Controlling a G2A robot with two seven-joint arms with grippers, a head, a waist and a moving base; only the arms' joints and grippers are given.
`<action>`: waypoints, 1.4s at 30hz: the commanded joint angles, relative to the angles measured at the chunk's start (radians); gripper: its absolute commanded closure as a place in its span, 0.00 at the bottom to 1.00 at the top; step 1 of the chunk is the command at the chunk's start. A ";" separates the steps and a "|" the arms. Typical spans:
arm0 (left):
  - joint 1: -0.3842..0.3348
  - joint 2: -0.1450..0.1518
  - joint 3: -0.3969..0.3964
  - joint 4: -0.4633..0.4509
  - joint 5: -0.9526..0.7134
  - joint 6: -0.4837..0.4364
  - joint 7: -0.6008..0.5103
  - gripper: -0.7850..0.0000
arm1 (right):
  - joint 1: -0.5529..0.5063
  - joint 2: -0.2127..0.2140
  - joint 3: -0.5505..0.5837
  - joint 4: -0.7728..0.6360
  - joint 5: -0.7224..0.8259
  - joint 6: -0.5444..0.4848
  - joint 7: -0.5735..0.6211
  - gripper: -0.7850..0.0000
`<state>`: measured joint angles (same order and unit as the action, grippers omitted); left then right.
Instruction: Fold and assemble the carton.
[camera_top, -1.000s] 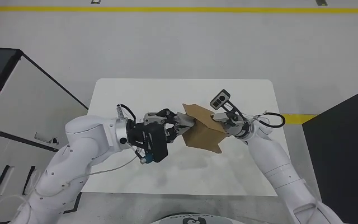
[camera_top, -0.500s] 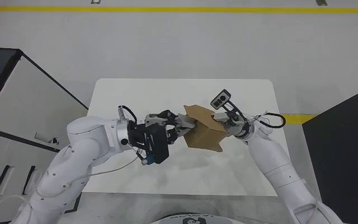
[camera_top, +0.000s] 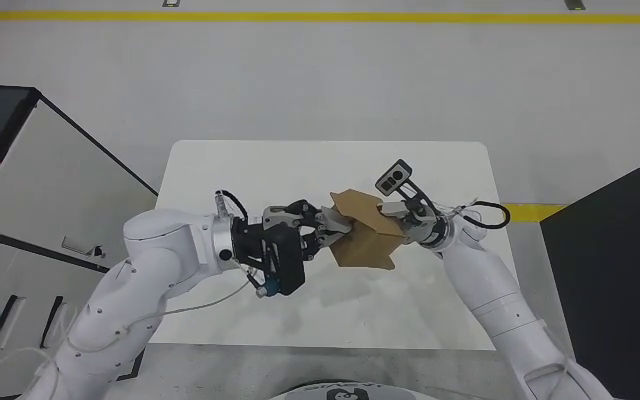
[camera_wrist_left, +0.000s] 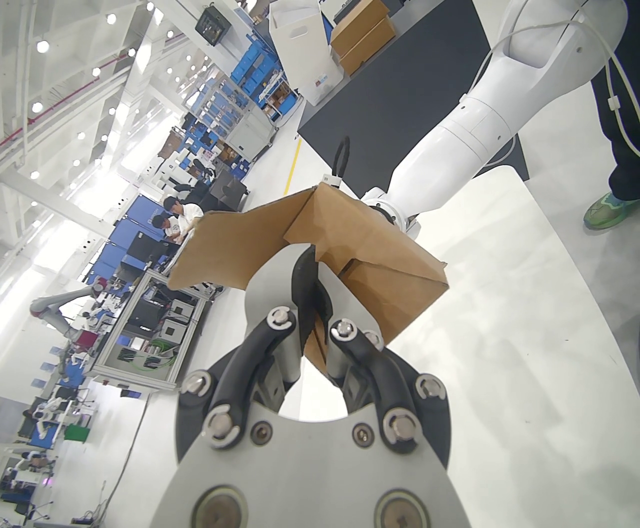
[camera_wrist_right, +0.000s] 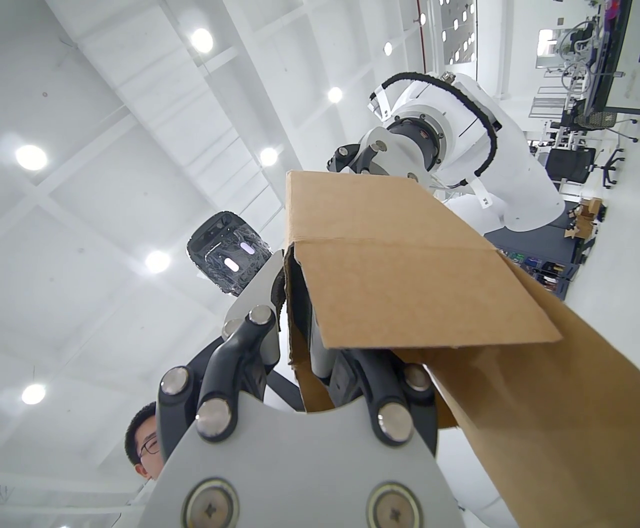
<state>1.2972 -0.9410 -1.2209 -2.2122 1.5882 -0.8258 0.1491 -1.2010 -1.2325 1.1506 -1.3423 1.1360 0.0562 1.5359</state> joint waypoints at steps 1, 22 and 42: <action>-0.001 0.000 0.000 0.000 -0.001 0.002 -0.001 1.00 | 0.001 0.000 0.000 0.001 -0.001 0.001 0.000 1.00; -0.016 -0.003 0.018 0.014 -0.002 0.001 -0.013 1.00 | 0.005 0.001 -0.004 0.008 0.005 -0.001 0.000 1.00; -0.001 0.005 -0.088 0.035 -0.037 0.023 -0.021 1.00 | 0.004 0.005 0.038 0.022 0.000 -0.036 -0.006 1.00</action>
<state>1.2943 -0.9373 -1.2932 -2.1754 1.5521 -0.8042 0.1300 -1.1963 -1.2274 1.1860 -1.3205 1.1389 0.0253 1.5328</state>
